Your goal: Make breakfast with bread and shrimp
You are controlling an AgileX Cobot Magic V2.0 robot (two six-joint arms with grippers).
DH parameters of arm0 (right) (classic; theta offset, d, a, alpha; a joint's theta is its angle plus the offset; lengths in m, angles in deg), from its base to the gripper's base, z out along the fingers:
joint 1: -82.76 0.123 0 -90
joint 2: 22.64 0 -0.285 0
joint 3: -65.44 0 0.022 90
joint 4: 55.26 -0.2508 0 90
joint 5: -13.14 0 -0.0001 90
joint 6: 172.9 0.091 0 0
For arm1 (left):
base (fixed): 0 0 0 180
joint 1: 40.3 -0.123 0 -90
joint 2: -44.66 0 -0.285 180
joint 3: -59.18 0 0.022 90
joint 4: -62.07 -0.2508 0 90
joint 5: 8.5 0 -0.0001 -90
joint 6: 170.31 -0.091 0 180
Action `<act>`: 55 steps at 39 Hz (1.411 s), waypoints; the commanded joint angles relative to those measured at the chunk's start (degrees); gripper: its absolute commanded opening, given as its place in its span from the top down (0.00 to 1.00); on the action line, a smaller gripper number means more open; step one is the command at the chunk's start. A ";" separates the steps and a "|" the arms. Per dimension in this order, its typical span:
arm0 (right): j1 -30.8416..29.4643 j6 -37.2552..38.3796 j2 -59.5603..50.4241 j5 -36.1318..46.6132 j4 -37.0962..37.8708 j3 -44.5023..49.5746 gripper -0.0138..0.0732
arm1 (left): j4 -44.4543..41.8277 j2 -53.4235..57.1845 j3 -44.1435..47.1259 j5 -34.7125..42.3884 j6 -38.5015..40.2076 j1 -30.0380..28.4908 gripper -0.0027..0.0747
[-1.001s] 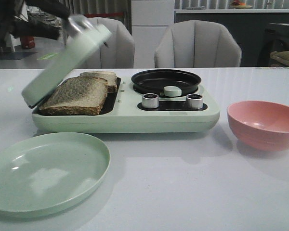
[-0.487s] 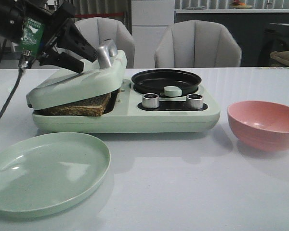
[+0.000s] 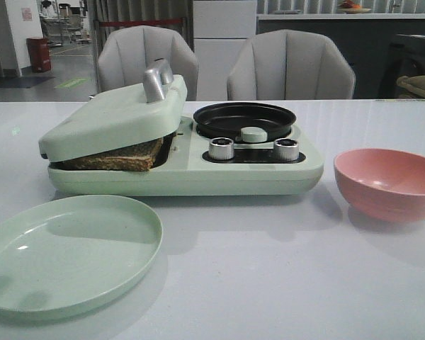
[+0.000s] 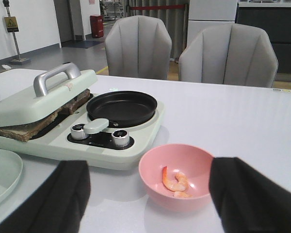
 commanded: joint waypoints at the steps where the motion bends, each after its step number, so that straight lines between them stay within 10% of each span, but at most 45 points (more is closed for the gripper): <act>1: -0.02 -0.13 0.67 3.91 -0.20 -1.48 0.15 | -10.04 5.83 -1.94 4.74 8.94 -0.27 0.51; 13: -0.02 -0.13 0.67 3.91 -0.20 -1.48 0.15 | -9.80 16.97 3.33 6.72 9.73 -0.27 0.51; 31: -0.02 -0.13 0.67 3.91 -0.20 -1.48 0.15 | -5.28 45.34 39.27 38.07 9.73 2.44 0.51; 47: -0.02 -0.13 0.67 3.91 -0.20 -1.48 0.15 | -3.35 70.95 59.39 30.04 10.36 10.48 0.52; 55: -0.02 -0.13 0.67 3.91 -0.20 -1.48 0.15 | -1.56 78.59 65.76 30.77 10.36 10.93 0.70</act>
